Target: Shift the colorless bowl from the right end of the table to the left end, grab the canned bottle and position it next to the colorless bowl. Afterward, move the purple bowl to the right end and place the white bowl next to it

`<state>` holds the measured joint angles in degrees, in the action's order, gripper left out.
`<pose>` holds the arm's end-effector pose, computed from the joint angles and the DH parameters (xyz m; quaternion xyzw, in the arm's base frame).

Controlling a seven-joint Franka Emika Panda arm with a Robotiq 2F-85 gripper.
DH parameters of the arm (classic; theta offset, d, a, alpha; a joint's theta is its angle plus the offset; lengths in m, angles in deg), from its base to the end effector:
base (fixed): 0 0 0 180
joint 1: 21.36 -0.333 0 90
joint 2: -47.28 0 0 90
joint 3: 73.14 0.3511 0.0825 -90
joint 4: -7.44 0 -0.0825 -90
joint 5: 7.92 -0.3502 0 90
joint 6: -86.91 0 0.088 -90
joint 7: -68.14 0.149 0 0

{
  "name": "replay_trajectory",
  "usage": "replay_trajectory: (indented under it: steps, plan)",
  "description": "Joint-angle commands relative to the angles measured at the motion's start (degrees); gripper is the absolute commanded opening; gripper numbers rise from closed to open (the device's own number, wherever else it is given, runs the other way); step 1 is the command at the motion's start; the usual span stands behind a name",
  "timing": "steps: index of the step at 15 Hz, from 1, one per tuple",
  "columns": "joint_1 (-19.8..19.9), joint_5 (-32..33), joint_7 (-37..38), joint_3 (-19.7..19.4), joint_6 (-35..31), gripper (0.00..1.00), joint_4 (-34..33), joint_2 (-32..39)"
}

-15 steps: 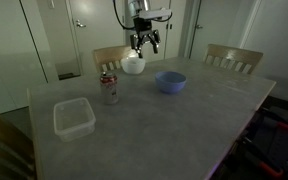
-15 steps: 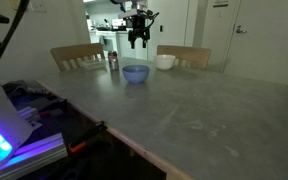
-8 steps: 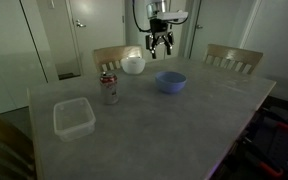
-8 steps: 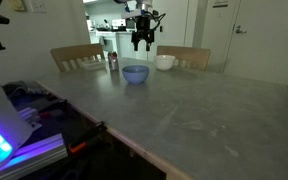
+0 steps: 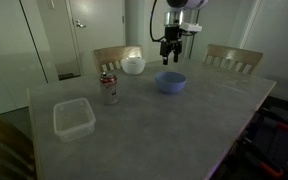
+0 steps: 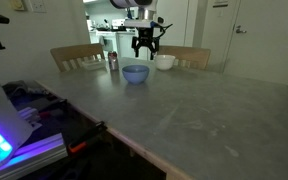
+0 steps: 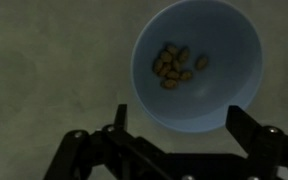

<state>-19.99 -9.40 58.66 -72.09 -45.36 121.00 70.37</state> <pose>0.5903 -0.0024 0.2704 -0.9967 -0.0702 0.0370 0.0161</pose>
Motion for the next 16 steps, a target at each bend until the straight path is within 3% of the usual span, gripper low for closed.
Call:
replay_trajectory:
  steps: [1, 4, 10, 11, 12, 14, 16]
  plan:
    - [1.3, -2.4, 0.4, 0.4, -9.3, 1.00, 6.4, -2.3]
    - [1.3, -1.0, -1.3, 0.5, -14.2, 1.00, 9.3, -2.3]
    - [1.7, -1.0, 0.3, -0.4, -14.2, 1.00, 10.5, -0.9]
    - [1.3, -0.3, 1.6, -1.1, -13.2, 0.95, 10.2, -0.7]
    - [1.0, 0.2, 2.6, -1.6, -12.4, 0.73, 10.0, -0.5]
    - [0.6, 1.2, 4.2, -2.4, -11.2, 0.68, 9.5, -0.1]
    - [0.6, 1.5, 5.0, -2.5, -9.8, 0.54, 9.2, 0.1]
